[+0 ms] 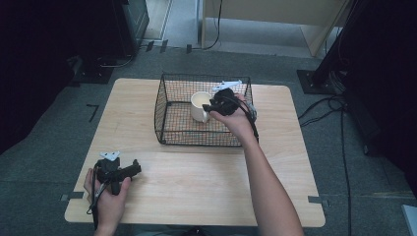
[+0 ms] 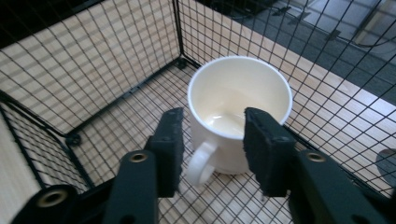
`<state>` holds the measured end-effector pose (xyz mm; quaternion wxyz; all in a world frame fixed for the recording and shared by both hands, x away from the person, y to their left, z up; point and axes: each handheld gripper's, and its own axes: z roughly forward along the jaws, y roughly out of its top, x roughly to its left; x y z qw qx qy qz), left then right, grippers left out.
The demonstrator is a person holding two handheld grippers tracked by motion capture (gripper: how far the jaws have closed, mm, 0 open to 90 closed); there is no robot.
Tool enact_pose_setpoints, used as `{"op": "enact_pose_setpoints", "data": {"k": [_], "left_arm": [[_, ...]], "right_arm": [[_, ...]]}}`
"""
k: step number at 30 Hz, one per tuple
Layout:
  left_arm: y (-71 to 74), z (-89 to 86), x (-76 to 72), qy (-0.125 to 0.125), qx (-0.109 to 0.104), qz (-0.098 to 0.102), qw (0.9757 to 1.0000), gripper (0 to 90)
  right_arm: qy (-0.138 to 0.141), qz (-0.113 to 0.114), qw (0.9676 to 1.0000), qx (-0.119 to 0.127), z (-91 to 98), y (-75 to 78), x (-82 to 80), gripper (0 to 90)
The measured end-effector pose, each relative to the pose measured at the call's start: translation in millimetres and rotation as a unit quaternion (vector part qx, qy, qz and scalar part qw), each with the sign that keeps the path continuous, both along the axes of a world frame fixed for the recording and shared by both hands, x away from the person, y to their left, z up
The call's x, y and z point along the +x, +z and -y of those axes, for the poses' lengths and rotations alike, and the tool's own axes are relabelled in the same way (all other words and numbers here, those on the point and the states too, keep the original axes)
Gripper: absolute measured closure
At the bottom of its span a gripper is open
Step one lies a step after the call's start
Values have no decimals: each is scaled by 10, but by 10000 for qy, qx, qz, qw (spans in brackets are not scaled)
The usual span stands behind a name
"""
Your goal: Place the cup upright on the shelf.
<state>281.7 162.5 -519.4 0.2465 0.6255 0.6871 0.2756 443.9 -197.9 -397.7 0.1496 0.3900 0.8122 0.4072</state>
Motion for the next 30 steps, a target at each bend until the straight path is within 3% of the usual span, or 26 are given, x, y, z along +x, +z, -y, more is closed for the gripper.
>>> {"op": "enact_pose_setpoints", "data": {"k": [1, 2, 3, 4, 5, 6, 7, 8, 9, 12, 15, 21, 30], "left_arm": [[0, 0, 0, 1, 1, 0, 10000, 0], [0, 0, 0, 0, 1, 1, 10000, 0], [0, 0, 0, 0, 1, 0, 10000, 0], [0, 0, 0, 0, 0, 0, 10000, 0], [0, 0, 0, 1, 1, 1, 10000, 0], [0, 0, 0, 1, -1, 1, 10000, 0], [0, 0, 0, 1, 1, 2, 10000, 0], [0, 0, 0, 1, 1, 1, 10000, 0], [0, 0, 0, 0, 1, 2, 10000, 0], [0, 0, 0, 1, 0, 2, 10000, 0], [0, 0, 0, 2, -2, 2, 10000, 0], [-1, 1, 1, 4, -2, 13, 10000, 0], [-1, 1, 1, 6, 0, 11, 10000, 0]], "right_arm": [[10, 11, 10000, 77, 4, 45, -47, 474], [10, 11, 10000, 77, 4, 45, -47, 474], [51, 84, 9999, 92, 5, 90, -103, 393], [51, 84, 9999, 92, 5, 90, -103, 393], [25, 100, 9999, 75, 6, 113, -134, 347], [10, 126, 9999, 40, 11, 158, -198, 243], [10, 126, 9999, 40, 11, 158, -198, 243], [-36, 102, 9999, 5, 16, 194, -252, 146], [-36, 102, 9999, 5, 16, 194, -252, 146], [-77, 68, 9999, -74, 16, 240, -327, 2], [-156, 182, 9995, -185, 21, 274, -439, 0], [-170, 247, 9996, -9, 118, 314, -666, 0], [-167, 285, 9994, -34, 314, 284, -897, 0]]}}
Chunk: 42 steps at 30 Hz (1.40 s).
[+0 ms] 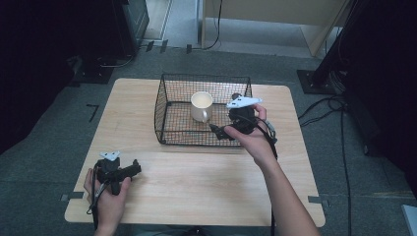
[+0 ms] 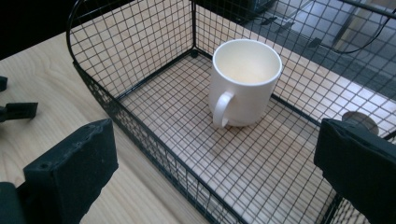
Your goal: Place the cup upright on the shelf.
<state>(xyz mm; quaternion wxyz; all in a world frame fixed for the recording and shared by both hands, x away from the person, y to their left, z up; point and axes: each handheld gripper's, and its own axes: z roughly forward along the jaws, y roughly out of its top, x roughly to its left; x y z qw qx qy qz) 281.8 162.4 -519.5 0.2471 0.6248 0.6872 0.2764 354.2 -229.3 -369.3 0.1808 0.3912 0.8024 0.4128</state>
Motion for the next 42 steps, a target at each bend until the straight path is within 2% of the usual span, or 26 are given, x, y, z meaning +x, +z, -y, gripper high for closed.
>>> {"op": "enact_pose_setpoints", "data": {"k": [10, 21, 25, 33, 39, 42], "left_arm": [[-1, 0, 0, 1, -1, 6, 10000, 0], [0, -2, -1, -8, 10, -2, 10000, 0], [-2, 1, 0, 5, -5, 8, 10000, 0], [0, -1, -2, -8, 8, -10, 10000, 0], [0, -2, -2, -9, 8, -11, 10000, 0], [0, -2, -2, -11, 8, -11, 10000, 0]], "right_arm": [[-198, 27, 9998, 39, 313, -54, -178, 0], [-399, -72, 9991, 100, 639, -234, -274, 0], [-434, -70, 9989, 190, 783, -309, -337, 0], [-441, -12, 9987, 250, 959, -411, -439, 0], [-531, 70, 9984, 159, 1070, -532, -518, 0], [-576, 35, 9982, 159, 1127, -598, -550, 0]]}}
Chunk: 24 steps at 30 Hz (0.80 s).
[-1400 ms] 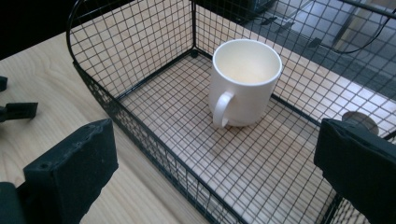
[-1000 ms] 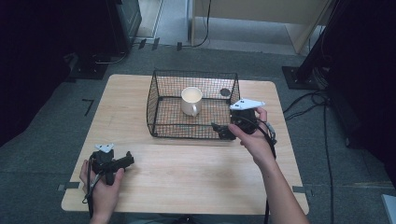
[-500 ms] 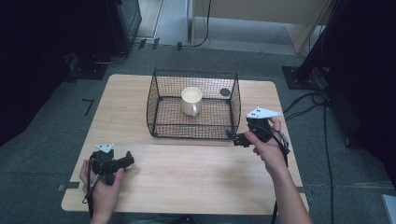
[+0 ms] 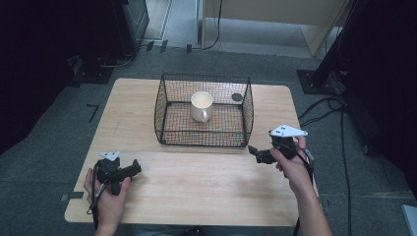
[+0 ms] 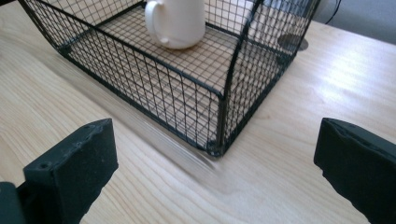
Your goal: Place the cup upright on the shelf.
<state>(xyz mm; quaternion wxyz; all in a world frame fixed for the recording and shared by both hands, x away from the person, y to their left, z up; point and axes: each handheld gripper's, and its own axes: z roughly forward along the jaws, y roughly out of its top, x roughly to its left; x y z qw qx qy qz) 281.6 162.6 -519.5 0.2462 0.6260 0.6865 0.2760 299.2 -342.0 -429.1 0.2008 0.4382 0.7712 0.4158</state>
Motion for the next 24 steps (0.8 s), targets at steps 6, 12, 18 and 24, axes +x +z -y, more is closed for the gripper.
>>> {"op": "enact_pose_setpoints", "data": {"k": [6, 12, 18, 24], "left_arm": [[0, 0, 0, 1, 2, -1, 10000, 0], [0, 0, 0, 1, -1, 0, 10000, 0], [0, 0, 0, 2, 1, -1, 10000, 0], [0, 0, 0, 0, 0, -1, 10000, 0]], "right_arm": [[-107, -70, 9999, 36, 129, -115, -69, 0], [-242, -149, 9996, 67, 256, -215, -132, 0], [-305, -257, 9992, -19, 337, -374, -197, 0], [-406, -379, 9984, 36, 411, -533, -286, 0]]}}
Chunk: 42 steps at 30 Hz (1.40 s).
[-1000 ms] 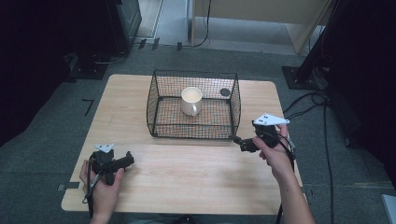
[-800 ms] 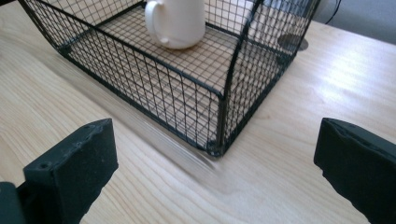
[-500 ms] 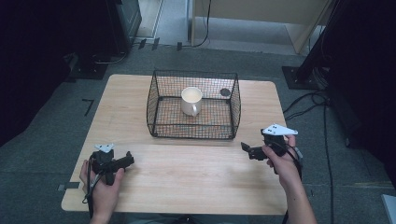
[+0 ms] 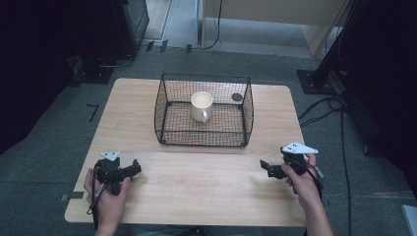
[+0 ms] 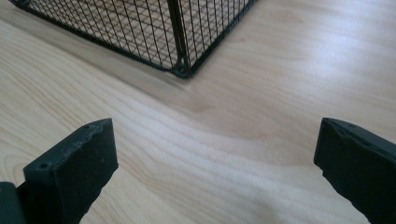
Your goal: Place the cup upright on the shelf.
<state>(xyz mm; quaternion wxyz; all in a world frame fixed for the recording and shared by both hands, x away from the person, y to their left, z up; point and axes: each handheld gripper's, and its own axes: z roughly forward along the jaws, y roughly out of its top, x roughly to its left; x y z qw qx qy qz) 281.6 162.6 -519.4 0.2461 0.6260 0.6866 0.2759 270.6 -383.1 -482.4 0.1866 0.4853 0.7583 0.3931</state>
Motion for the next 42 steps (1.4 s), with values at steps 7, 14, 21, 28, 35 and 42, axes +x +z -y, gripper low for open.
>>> {"op": "enact_pose_setpoints", "data": {"k": [7, 14, 21, 28, 35, 42], "left_arm": [[0, 0, 0, 1, 0, 1, 10000, 0], [0, 0, 0, 0, 0, 1, 10000, 0], [0, 0, 0, 1, 0, 1, 10000, 0], [0, 0, 0, 0, 1, -1, 10000, 0], [0, 0, 0, 0, 0, 0, 10000, 0], [-1, 0, 0, 1, 0, 4, 10000, 0]], "right_arm": [[-145, -148, 9998, -48, 116, -172, -112, 0], [-274, -179, 9992, -220, 202, -265, -273, 0], [-401, -218, 9982, -379, 295, -339, -405, 0], [-577, -257, 9973, -381, 428, -371, -521, 0], [-741, -316, 9961, -359, 527, -428, -586, 0], [-743, -358, 9952, -528, 502, -443, -591, 0]]}}
